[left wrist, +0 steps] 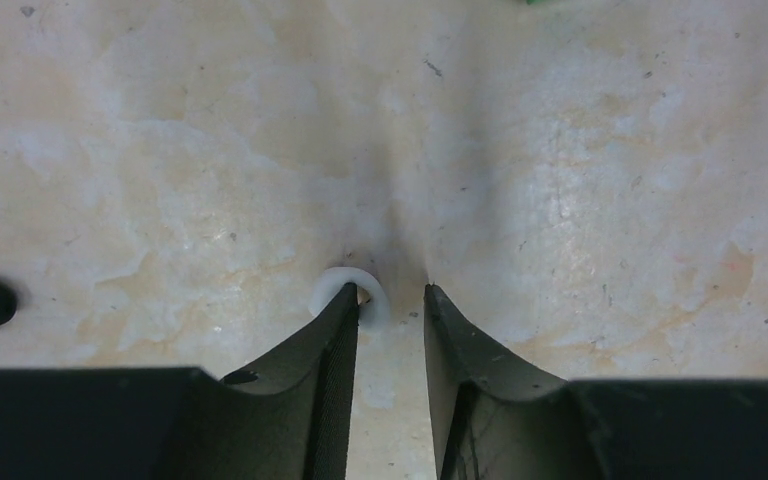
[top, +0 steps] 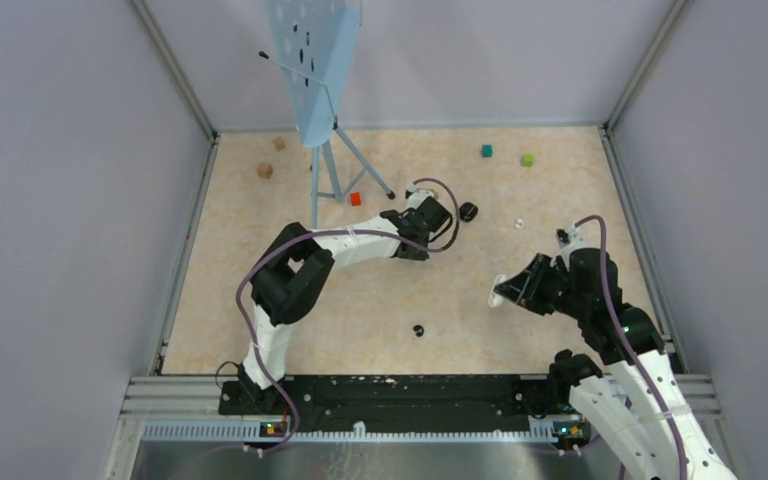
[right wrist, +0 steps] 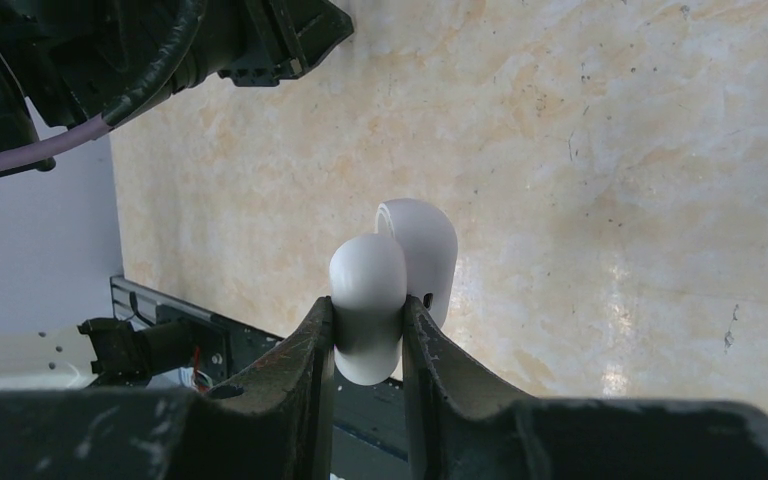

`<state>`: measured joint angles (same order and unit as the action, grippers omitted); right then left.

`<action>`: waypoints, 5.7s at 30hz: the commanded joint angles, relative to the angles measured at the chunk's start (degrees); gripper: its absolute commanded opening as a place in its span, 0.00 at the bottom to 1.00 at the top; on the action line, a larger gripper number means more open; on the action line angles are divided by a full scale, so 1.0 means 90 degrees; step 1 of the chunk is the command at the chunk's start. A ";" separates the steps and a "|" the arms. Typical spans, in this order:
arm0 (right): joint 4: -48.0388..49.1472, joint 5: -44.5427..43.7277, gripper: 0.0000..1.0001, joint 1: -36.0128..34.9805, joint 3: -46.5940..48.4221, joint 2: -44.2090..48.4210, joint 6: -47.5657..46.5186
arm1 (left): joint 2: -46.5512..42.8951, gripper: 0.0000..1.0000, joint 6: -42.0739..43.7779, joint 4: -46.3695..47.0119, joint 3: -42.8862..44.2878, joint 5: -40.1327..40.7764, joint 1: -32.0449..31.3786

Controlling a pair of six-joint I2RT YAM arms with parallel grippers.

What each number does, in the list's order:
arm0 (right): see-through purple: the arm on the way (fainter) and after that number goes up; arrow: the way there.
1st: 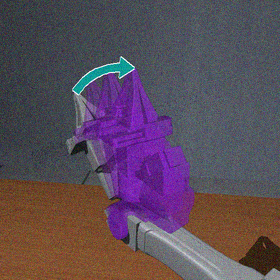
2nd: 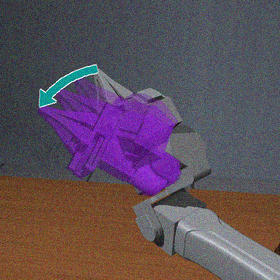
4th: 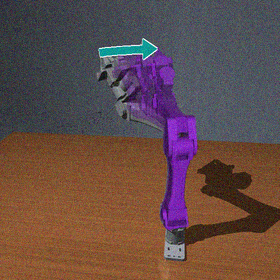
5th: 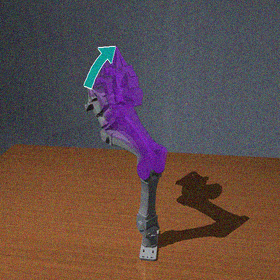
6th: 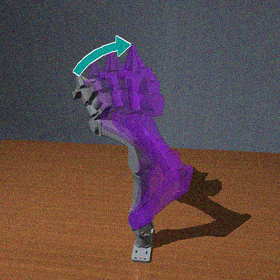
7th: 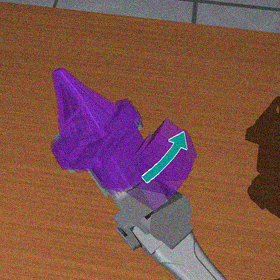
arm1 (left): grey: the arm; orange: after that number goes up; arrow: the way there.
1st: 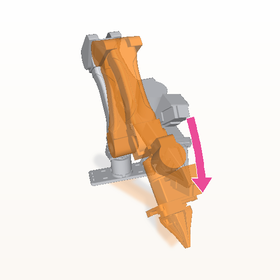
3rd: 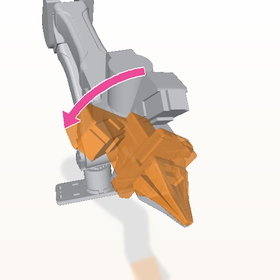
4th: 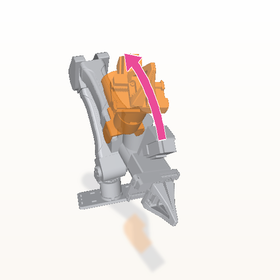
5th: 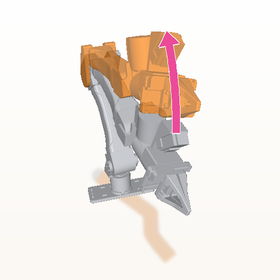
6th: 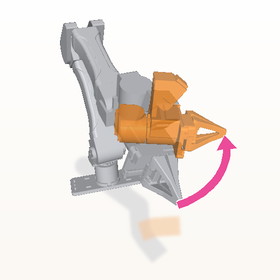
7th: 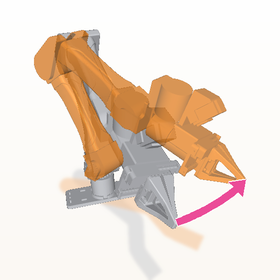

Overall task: Insert the wireless bluetooth earbuds into the charging case
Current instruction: Pick up the left earbud from the center of the board.

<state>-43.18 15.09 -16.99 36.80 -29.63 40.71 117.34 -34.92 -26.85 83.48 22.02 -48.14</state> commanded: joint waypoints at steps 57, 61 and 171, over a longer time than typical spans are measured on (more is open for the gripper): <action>0.0013 0.0260 0.00 0.0054 0.0024 -0.0074 -0.0271 | -0.1221 0.34 -0.1510 0.2923 -0.2575 -0.0893 0.0352; -0.0004 0.0198 0.00 0.0061 0.0023 -0.0075 -0.0257 | -0.0867 0.34 -0.0588 0.2872 -0.2143 -0.1313 0.0424; 0.4296 0.2928 0.00 0.0062 -0.1948 0.0220 0.0955 | -0.5369 0.00 0.0083 0.2557 -0.3204 -0.4037 -0.0246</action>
<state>-17.72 35.75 -16.95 21.58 -30.11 44.93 72.90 -22.22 -14.24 59.99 -2.28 -50.13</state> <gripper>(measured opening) 0.240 0.009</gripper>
